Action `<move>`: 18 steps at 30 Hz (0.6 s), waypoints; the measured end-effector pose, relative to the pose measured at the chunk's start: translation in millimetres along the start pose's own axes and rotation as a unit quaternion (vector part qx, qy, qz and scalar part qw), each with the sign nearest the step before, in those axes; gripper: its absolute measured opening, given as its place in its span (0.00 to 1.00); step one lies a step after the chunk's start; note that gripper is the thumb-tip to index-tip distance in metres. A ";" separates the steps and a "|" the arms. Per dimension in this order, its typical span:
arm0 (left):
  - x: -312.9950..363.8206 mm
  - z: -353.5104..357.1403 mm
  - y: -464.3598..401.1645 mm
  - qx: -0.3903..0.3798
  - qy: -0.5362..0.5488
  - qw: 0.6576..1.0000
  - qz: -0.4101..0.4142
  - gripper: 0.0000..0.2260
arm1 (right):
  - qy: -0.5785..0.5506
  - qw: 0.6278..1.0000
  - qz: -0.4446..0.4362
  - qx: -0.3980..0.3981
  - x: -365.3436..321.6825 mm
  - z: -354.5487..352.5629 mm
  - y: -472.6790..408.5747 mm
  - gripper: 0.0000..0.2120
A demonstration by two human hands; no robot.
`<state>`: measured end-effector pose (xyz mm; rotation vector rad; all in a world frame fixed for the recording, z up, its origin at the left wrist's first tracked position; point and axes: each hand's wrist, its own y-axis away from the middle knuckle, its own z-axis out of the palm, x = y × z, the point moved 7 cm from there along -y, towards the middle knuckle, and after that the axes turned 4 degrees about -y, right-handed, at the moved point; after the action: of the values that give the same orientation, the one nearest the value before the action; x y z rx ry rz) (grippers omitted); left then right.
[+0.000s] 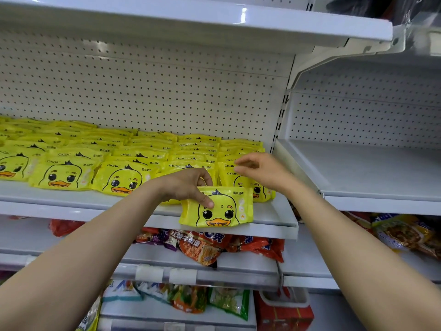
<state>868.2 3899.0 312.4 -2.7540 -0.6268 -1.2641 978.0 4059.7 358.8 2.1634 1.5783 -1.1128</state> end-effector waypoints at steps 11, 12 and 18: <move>14.5 -8.2 -9.4 0.072 0.006 0.997 0.041 0.27 | 0.157 0.980 0.007 -0.119 -28.1 27.2 14.7 0.21; 13.2 -9.0 -9.6 0.077 0.030 0.995 0.049 0.27 | 0.162 0.980 0.001 -0.113 -28.0 26.4 13.8 0.18; 6.9 -19.7 -1.0 0.223 -0.027 0.969 0.101 0.17 | 0.145 0.984 0.019 -0.106 -9.0 11.6 7.4 0.17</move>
<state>857.7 3898.1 330.5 -2.4103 -0.5377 -0.8804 978.4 4043.6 355.4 2.2746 1.6754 -0.6044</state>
